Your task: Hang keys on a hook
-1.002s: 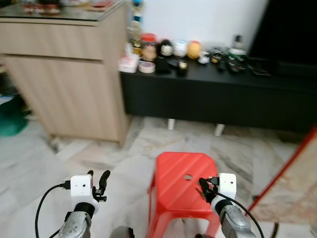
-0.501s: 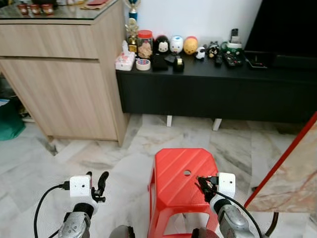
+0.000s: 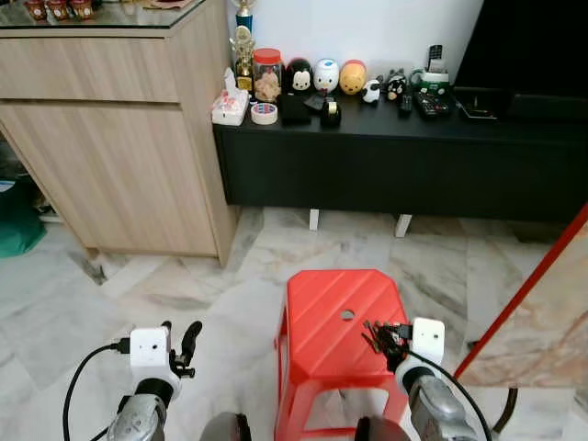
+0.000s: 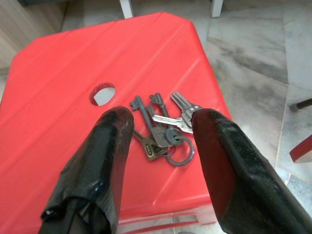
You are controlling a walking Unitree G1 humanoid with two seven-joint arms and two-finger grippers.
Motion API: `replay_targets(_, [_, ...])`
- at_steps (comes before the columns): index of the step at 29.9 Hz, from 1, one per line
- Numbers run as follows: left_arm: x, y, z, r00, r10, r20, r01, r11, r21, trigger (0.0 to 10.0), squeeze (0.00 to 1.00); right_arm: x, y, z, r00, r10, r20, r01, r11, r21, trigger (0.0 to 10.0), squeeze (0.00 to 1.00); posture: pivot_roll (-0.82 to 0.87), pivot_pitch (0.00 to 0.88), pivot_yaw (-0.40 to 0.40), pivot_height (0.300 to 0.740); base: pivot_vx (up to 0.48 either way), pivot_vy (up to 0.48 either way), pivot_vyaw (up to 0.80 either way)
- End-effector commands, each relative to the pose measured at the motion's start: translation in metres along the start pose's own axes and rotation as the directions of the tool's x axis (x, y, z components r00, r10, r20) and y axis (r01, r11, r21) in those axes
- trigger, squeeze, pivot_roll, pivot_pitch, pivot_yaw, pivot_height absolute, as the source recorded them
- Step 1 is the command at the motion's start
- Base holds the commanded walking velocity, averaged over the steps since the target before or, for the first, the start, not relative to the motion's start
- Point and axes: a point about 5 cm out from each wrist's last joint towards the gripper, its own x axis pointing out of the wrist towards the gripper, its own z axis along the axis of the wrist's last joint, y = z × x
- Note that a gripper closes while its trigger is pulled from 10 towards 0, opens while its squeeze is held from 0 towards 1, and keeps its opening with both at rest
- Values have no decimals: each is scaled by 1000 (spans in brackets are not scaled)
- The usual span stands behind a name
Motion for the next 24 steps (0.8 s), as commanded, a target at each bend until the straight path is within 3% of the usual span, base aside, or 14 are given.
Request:
replay_targets(1, [1,2,2,1000,0,16,0,1000,6,10000,0,2,0,1,1000,-6,-9,7,1000,21,10000,0,61,20,-31,608,0,0,0])
replay_targets(13, [3,1,-2,1000,-4,-1,4,1000,0,10000,0,5,6,9,1000,10,21,-12,998,61,10000,0,61,32,-25,608,0,0,0])
replay_targets(18, [3,1,-6,1000,-4,-15,4,1000,3,10000,0,2,8,3,999,28,23,-29,999,17,10000,0,59,37,-22,608,0,459,0])
replay_targets(24, [3,5,-10,1000,-2,-28,3,1000,11,10000,0,1,6,-1,1000,9,11,-10,999,53,10000,0,61,33,-21,608,0,0,363])
